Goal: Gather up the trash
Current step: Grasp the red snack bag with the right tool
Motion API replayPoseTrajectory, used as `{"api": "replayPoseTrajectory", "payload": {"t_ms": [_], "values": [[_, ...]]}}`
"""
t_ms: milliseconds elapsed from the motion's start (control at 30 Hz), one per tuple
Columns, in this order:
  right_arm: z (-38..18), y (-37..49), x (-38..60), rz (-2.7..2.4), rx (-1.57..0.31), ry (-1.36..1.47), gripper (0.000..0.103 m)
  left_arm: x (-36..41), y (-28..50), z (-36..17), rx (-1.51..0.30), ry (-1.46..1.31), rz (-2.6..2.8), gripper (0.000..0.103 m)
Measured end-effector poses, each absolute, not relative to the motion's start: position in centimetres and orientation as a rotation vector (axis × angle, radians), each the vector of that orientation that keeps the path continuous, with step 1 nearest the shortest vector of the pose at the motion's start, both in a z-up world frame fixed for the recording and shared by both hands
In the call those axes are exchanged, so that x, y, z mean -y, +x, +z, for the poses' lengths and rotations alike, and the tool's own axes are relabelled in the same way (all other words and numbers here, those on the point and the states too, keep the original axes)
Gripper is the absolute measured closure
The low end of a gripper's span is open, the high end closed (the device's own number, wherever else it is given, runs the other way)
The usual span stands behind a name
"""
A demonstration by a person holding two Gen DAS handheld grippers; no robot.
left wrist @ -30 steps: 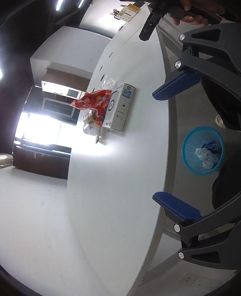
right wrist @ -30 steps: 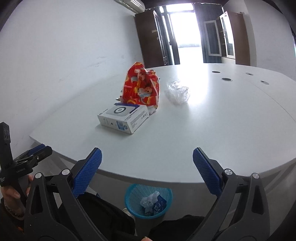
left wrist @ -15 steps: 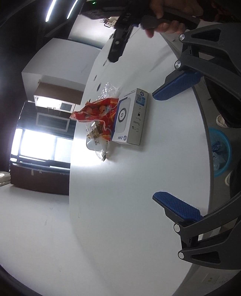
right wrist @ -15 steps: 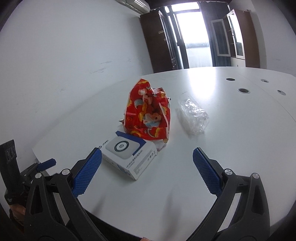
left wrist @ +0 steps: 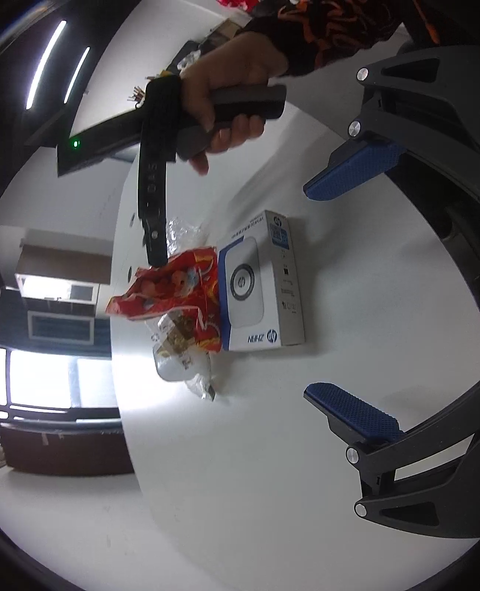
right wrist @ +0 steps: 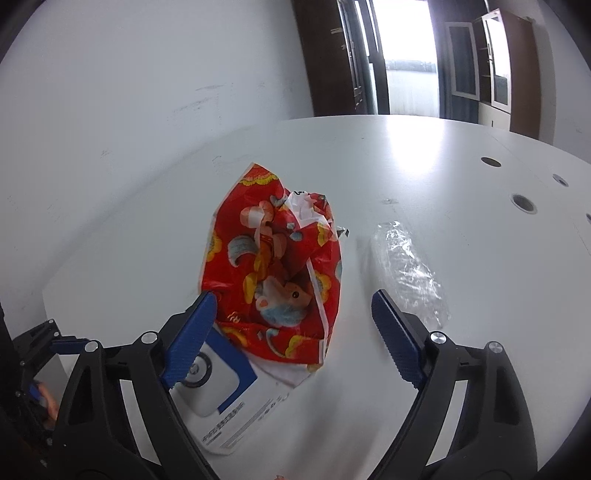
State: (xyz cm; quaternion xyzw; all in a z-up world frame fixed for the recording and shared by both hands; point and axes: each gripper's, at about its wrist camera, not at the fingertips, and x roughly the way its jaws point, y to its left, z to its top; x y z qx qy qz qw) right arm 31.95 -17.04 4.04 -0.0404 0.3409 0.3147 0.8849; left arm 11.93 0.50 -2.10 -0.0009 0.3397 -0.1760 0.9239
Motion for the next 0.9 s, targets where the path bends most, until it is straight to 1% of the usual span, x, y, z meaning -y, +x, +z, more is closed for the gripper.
{"api": "replayPoseTrajectory", "payload": {"t_ms": [100,200,267,367,433,467,567,600,833,900], "values": [[3.3,34.0,16.0,0.675,-0.741,-0.108,0.023,-0.5,12.9,-1.5,-0.705,0.011,-0.407,0.006],[2.2,35.4,15.3,0.738,-0.788,-0.098,0.03,-0.3,14.3,-1.5,-0.743,0.066,-0.449,0.006],[1.6,35.9,15.2,0.753,-0.795,-0.099,0.032,0.0,15.1,-1.4,-0.763,0.129,-0.478,0.006],[0.7,37.0,15.6,0.786,-0.818,-0.055,0.044,0.6,16.2,-1.3,-0.774,0.241,-0.553,0.006],[0.1,37.6,15.9,0.806,-0.84,-0.021,0.057,0.9,17.3,-1.3,-0.786,0.312,-0.589,0.006],[0.1,37.6,16.0,0.813,-0.843,-0.015,0.06,1.0,17.5,-1.2,-0.794,0.333,-0.608,0.006],[0.3,37.4,16.2,0.843,-0.831,-0.006,0.073,1.2,19.0,-1.2,-0.82,0.39,-0.687,0.006],[0.4,37.3,16.5,0.851,-0.833,0.007,0.081,1.3,19.4,-1.3,-0.833,0.407,-0.717,0.006],[0.9,36.8,18.5,0.869,-0.805,0.051,0.093,2.9,21.8,-2.4,-0.928,0.558,-0.883,0.006],[0.9,36.7,19.1,0.873,-0.801,0.061,0.094,3.2,22.2,-2.5,-0.936,0.588,-0.915,0.006]]}}
